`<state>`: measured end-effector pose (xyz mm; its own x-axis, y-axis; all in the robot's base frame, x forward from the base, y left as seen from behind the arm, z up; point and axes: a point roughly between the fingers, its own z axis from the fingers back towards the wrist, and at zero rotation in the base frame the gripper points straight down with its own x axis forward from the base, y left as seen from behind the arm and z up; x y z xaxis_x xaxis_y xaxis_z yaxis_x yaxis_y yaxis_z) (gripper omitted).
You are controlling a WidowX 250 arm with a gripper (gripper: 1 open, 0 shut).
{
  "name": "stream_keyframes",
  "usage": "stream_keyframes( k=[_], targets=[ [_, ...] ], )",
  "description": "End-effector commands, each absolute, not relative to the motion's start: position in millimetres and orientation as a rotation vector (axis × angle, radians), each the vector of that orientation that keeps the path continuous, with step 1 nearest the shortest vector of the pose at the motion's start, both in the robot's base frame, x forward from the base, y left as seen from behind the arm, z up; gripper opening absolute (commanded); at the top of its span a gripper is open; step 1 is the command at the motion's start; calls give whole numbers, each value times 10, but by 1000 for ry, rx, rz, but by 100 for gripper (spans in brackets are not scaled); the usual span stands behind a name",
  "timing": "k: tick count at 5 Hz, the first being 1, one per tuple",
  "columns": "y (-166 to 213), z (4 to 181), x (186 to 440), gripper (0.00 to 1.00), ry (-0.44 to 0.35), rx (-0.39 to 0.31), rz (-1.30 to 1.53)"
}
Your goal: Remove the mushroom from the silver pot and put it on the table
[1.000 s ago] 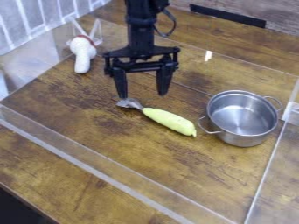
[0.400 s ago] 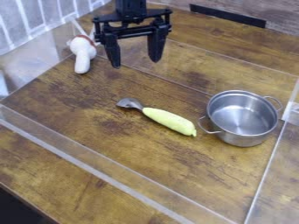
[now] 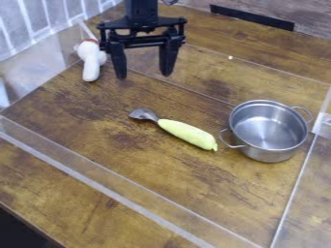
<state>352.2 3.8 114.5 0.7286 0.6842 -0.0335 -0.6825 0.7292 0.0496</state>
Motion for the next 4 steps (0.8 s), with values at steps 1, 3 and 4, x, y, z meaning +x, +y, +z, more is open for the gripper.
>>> stream_keyframes(
  k=[1, 3, 4],
  targets=[
    [185, 1460, 3458, 100, -44, 16, 825],
    [384, 1404, 3419, 100, -39, 38, 975],
    [442, 1343, 3442, 100, -31, 56, 1045]
  ],
)
